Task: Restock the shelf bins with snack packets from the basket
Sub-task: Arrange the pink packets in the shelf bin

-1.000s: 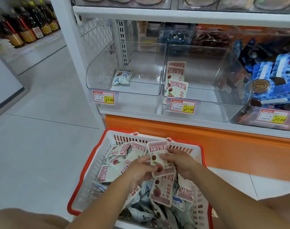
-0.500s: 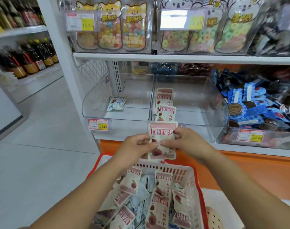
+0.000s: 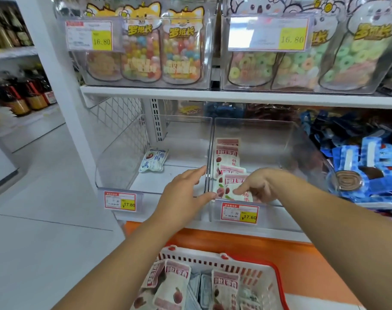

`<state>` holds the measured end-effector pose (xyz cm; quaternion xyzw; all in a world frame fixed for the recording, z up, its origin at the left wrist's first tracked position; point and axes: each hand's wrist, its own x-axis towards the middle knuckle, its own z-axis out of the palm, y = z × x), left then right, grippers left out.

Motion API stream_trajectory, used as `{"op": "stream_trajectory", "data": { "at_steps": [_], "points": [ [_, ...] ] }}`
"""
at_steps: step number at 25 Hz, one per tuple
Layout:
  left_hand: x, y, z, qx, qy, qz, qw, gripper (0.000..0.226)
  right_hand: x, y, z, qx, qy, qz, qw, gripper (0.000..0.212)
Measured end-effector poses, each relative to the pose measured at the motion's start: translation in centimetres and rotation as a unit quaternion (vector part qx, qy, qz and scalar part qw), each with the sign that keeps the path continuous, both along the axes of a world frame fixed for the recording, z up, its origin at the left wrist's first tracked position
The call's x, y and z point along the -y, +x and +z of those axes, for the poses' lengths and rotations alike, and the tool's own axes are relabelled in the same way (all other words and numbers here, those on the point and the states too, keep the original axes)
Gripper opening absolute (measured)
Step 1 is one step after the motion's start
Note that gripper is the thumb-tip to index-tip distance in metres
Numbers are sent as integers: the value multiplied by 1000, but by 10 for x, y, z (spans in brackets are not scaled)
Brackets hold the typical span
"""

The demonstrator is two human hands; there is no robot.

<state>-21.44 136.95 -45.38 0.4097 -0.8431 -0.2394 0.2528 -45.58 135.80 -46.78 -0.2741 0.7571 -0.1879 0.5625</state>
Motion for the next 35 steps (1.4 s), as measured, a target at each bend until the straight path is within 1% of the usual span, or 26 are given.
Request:
{"op": "stream_trajectory", "data": {
  "at_steps": [2, 3, 5, 7, 9, 11, 12, 14, 15, 17, 18, 19, 20, 23, 26, 30, 32, 34, 35],
  "points": [
    [4, 0, -1, -9, 5, -2, 1000, 66, 9, 1, -5, 12, 3, -9, 1000, 25],
    [5, 0, -1, -10, 7, -5, 1000, 65, 9, 4, -6, 18, -5, -15, 1000, 26],
    [6, 0, -2, -10, 12, -9, 1000, 63, 8, 9, -5, 2, -35, -6, 999, 28],
    [9, 2, -3, -10, 21, -20, 1000, 64, 10, 12, -5, -41, -118, -10, 992, 38],
    [11, 3, -3, -8, 31, -30, 999, 65, 12, 14, -2, -105, -191, -17, 976, 54],
    [12, 4, -2, -4, 38, -34, 999, 66, 12, 17, 1, -149, -205, 16, 967, 65],
    [11, 4, -2, -3, 39, -32, 999, 67, 11, 19, 1, -166, -198, 41, 965, 66],
    [10, 3, -2, -3, 37, -26, 999, 66, 9, 19, -1, -183, -182, 69, 964, 62],
    [10, 3, -2, -4, 36, -24, 999, 66, 8, 18, -1, -174, -178, 71, 966, 54],
    [9, 2, -3, -6, 36, -19, 999, 66, 8, 17, -1, -109, -180, 43, 977, 36],
    [9, 2, -4, -5, 37, -17, 999, 66, 9, 15, -1, -85, -182, 22, 979, 33],
    [9, 3, -5, -4, 36, -17, 999, 65, 9, 13, -2, -79, -180, 11, 980, 31],
    [9, 3, -5, -4, 34, -17, 999, 64, 10, 11, -4, -92, -172, 18, 981, 29],
    [7, 3, -5, -5, 32, -19, 999, 61, 11, 4, -8, -130, -149, 49, 979, 33],
    [7, 2, -5, -4, 26, -14, 1000, 62, 11, -2, -7, -134, -139, 61, 979, 41],
    [9, 2, -7, -3, 31, -7, 1000, 60, 10, -4, -2, -153, -121, 105, 975, 42],
    [9, 2, -7, -2, 31, -6, 999, 61, 9, -5, 0, -145, -108, 118, 977, 44],
    [10, 2, -8, -2, 30, -7, 1000, 62, 12, -5, -1, -111, -138, 85, 980, 39],
    [11, 2, -8, -2, 30, -7, 1000, 62, 13, -3, -1, -95, -171, 54, 979, 31]
  ]
}}
